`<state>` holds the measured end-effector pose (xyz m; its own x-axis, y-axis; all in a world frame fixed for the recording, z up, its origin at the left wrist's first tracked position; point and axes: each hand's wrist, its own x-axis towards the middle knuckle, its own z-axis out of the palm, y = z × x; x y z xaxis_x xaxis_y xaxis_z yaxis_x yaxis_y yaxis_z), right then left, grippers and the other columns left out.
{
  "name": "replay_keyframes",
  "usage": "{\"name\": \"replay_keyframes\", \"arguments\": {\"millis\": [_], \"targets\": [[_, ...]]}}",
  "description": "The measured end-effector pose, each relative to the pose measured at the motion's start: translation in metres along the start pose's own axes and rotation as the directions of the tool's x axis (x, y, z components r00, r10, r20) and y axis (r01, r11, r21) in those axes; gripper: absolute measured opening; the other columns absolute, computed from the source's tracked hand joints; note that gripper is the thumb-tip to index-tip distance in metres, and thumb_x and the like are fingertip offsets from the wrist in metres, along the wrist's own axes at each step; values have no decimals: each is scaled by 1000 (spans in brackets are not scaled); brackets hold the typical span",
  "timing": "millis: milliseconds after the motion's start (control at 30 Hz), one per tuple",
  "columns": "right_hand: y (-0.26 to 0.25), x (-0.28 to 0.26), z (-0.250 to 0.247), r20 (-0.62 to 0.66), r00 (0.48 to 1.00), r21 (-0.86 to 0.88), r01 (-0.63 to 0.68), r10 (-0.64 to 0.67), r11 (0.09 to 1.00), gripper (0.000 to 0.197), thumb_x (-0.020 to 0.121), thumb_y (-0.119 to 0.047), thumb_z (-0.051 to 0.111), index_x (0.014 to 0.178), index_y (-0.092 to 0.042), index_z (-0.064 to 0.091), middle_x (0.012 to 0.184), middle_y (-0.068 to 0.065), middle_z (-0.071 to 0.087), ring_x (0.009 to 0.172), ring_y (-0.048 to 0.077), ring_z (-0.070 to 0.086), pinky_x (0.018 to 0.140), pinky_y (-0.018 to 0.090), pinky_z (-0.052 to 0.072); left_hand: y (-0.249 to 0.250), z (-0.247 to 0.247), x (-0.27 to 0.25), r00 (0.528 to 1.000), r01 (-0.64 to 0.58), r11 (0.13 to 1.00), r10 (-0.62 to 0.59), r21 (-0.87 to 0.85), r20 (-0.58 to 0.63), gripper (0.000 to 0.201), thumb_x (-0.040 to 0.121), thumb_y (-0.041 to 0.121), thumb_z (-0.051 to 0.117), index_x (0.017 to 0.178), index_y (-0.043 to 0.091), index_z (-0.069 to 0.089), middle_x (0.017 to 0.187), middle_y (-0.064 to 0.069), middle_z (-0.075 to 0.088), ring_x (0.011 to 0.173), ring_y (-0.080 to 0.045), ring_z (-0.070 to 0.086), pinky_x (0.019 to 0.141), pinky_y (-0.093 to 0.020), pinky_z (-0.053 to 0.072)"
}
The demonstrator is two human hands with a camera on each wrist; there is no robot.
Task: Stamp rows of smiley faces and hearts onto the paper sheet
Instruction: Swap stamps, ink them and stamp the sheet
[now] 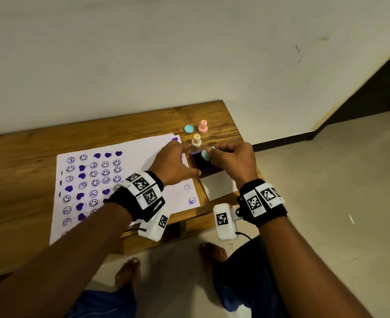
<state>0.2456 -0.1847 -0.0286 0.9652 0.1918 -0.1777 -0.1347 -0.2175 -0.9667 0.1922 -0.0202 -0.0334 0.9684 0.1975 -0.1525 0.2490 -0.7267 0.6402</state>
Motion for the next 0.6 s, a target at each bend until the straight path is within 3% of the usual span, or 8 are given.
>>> {"name": "replay_keyframes", "arguments": {"millis": [67,133,200,233,300,400,600], "targets": [[-6,0,0,96,987,361,-157,131,919,13,86,-4,73,97,3,73,86,8,76,78,16,74,67,24,60,-1,1,1,1000,-26,999,25,22,12,71,63,37,85,128,23,60,110,-5,60,103,-23,56,81,-30,45],[-11,1,-3,209,941,680,-335,265,652,16,88,-3,69,102,3,71,90,11,74,73,15,71,58,18,58,-3,1,4,999,-34,998,32,48,36,69,64,37,85,127,22,61,108,-5,59,99,-23,56,77,-30,44],[-11,1,-6,309,888,821,-430,340,377,28,83,-4,72,111,0,68,105,14,70,76,18,71,53,18,58,-4,2,5,998,-40,997,36,69,60,70,64,39,84,128,23,60,109,-5,58,100,-22,55,75,-28,41],[-12,2,-7,352,869,845,-454,347,281,35,77,-2,77,111,0,68,111,16,68,76,20,72,52,20,59,-4,2,7,997,-45,996,41,72,60,70,64,39,84,128,22,60,110,-5,59,102,-22,55,76,-27,41],[-11,2,-8,424,851,862,-485,310,149,50,56,6,88,103,4,71,109,19,69,70,24,73,52,23,60,-2,2,10,997,-50,996,45,74,62,69,64,38,85,127,21,61,112,-5,60,104,-22,55,78,-27,41],[-10,2,-9,472,849,869,-493,236,38,69,38,12,93,103,6,71,96,21,70,65,26,73,53,25,61,2,1,12,995,-62,991,51,118,91,68,64,36,85,126,20,62,113,-5,59,105,-23,54,77,-26,38],[-8,2,-9,475,856,873,-487,206,9,73,37,12,94,105,5,69,92,22,69,62,25,72,52,25,60,5,2,16,993,-63,974,38,217,116,72,65,42,83,130,21,59,118,-4,53,107,-23,51,78,-26,38]]}}
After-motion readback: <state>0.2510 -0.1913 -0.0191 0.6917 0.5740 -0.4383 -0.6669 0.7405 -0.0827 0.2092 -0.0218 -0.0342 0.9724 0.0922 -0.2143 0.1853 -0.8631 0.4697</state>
